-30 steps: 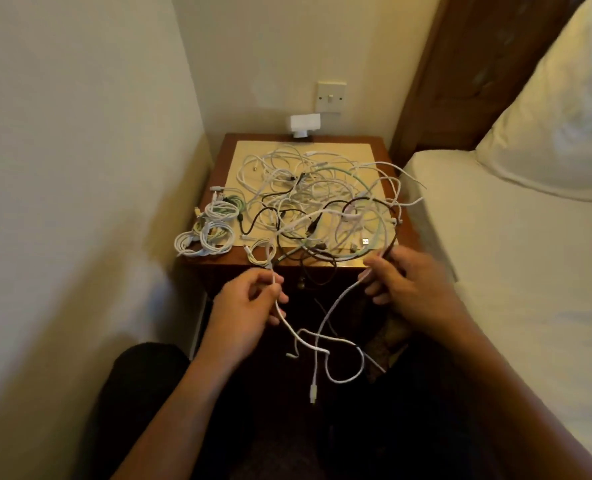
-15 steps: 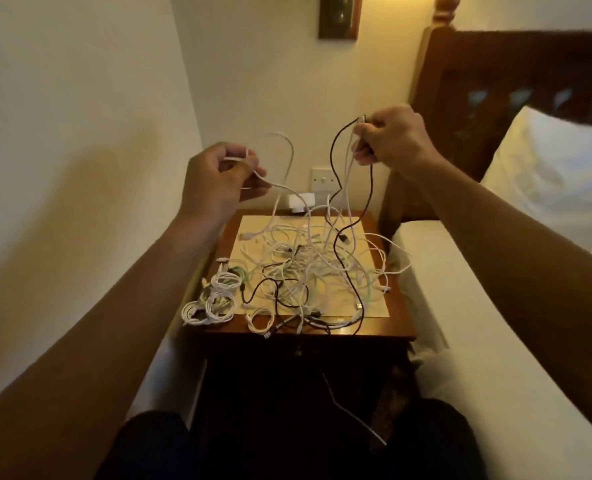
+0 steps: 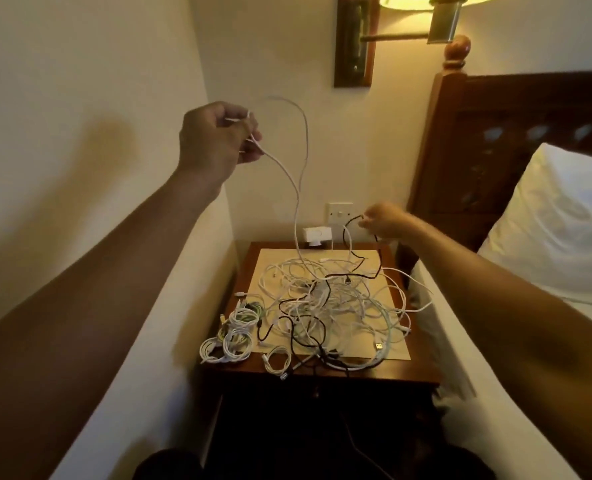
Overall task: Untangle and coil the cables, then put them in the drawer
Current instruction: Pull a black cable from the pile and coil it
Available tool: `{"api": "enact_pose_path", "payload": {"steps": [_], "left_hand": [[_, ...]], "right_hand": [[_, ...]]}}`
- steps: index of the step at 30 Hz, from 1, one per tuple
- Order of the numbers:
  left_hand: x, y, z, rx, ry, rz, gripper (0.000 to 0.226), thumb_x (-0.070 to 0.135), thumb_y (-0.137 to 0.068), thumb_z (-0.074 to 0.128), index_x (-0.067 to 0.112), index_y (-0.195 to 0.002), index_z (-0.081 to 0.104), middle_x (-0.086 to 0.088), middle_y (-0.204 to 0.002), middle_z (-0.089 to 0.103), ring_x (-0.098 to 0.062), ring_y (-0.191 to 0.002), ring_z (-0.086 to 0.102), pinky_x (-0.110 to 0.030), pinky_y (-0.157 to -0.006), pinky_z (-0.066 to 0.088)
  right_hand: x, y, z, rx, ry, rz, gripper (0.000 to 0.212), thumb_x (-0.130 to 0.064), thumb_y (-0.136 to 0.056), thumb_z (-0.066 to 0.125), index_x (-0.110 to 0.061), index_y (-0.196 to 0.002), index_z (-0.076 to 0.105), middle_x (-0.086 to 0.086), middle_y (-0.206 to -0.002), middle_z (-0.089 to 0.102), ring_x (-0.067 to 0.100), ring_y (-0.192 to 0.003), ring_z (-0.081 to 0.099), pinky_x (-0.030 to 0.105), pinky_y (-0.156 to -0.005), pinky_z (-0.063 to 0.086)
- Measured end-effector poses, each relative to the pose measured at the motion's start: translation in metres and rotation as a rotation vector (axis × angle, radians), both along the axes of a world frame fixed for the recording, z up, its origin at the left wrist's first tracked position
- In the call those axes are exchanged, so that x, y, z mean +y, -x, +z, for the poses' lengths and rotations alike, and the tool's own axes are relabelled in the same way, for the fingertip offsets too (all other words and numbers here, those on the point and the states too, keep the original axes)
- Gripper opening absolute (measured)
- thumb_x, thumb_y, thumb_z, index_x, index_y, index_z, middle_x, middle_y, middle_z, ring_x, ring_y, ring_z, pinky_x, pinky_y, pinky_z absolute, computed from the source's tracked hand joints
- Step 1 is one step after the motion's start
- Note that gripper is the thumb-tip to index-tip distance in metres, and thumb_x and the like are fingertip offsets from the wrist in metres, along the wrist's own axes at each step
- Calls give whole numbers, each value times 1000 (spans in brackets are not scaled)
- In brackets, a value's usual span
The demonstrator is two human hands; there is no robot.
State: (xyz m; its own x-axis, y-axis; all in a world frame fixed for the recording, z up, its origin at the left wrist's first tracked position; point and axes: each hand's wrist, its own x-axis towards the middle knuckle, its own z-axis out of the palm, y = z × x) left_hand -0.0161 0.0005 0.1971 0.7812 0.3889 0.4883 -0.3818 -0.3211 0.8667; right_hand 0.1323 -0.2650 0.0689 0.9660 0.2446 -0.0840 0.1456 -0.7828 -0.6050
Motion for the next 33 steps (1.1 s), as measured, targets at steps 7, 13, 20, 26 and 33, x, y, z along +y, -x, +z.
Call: {"api": "enact_pose_path", "payload": {"steps": [7, 13, 20, 26, 33], "left_hand": [[-3, 1, -42, 137, 76, -14, 8, 8, -96, 68, 8, -104, 66, -16, -91, 74, -25, -69, 74, -40, -72, 64], [-6, 7, -47, 120, 212, -22, 5, 6, -96, 69, 10, -97, 66, -15, -88, 73, -23, -70, 74, -37, -72, 63], [23, 20, -75, 178, -12, 117, 7, 17, -95, 71, 15, -102, 71, -7, -87, 77, -24, -67, 73, -34, -65, 61], [39, 38, -139, 267, -217, 122, 5, 15, -93, 73, 16, -98, 75, -4, -74, 76, -24, -61, 74, -41, -67, 64], [39, 44, -118, 175, -116, 133, 11, 17, -95, 72, 9, -102, 73, -10, -79, 76, -22, -60, 71, -33, -61, 61]], "right_hand": [[-19, 65, -83, -47, 2, 218, 66, -10, -97, 64, -26, -156, 42, 2, -164, 38, 24, -149, 37, 39, -117, 35], [-15, 128, -108, 21, 259, 460, 56, -45, -98, 63, -22, -148, 51, 0, -153, 51, 22, -139, 47, 36, -111, 39], [-16, 105, -68, 84, -234, 305, 19, -27, -103, 60, -15, -105, 74, 0, -75, 68, 10, -63, 59, 25, -61, 50], [-6, 79, 22, 50, -866, 69, 28, -26, -112, 41, -13, -107, 64, 5, -94, 72, 17, -79, 64, 27, -68, 49], [-4, 54, 65, -184, -816, -22, 29, -29, -110, 43, -11, -118, 65, 7, -115, 72, 24, -108, 68, 39, -92, 54]]}}
